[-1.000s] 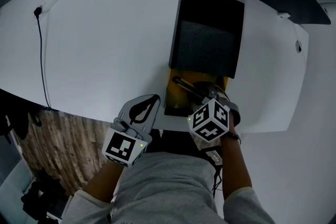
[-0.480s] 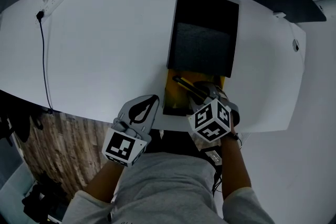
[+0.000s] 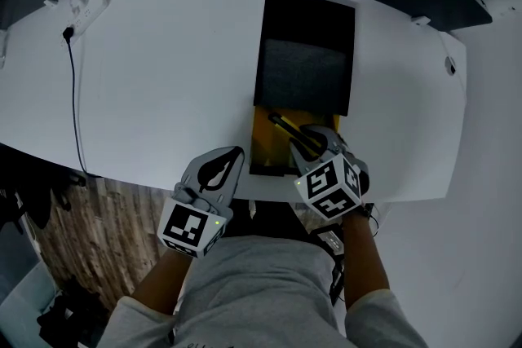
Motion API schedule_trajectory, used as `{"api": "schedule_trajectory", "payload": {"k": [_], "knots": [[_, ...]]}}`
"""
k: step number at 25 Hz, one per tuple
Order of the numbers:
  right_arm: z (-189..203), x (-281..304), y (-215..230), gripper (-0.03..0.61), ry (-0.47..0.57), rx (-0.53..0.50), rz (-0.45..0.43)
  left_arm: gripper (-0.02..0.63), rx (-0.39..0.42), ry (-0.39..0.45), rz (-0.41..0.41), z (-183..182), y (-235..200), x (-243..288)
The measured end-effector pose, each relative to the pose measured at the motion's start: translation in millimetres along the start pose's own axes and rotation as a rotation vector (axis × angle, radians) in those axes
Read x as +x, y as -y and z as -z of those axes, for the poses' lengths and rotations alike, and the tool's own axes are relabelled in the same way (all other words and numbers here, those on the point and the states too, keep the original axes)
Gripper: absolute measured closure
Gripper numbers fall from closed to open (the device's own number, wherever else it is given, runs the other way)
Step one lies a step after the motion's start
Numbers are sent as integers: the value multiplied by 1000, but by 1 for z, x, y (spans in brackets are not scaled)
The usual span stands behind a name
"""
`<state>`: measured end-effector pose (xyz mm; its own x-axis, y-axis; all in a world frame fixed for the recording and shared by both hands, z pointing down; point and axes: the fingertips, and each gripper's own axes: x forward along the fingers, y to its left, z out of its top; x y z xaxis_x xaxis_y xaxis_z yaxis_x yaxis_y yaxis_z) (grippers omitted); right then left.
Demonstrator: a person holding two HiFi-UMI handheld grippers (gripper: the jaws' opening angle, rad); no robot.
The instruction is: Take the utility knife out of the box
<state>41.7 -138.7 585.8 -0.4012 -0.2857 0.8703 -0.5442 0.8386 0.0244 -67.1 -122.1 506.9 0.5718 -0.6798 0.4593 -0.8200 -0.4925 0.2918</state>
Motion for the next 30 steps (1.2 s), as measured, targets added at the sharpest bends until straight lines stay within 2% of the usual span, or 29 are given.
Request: {"api": "schedule_trajectory", "payload": {"k": [18,30], "knots": [[-32,-77,6,448,282,176,29,614,94,48,18,-39,27,-18],[-36,-115,4,446,377,247,46,614,124,77,17,-60,41,-28]]}}
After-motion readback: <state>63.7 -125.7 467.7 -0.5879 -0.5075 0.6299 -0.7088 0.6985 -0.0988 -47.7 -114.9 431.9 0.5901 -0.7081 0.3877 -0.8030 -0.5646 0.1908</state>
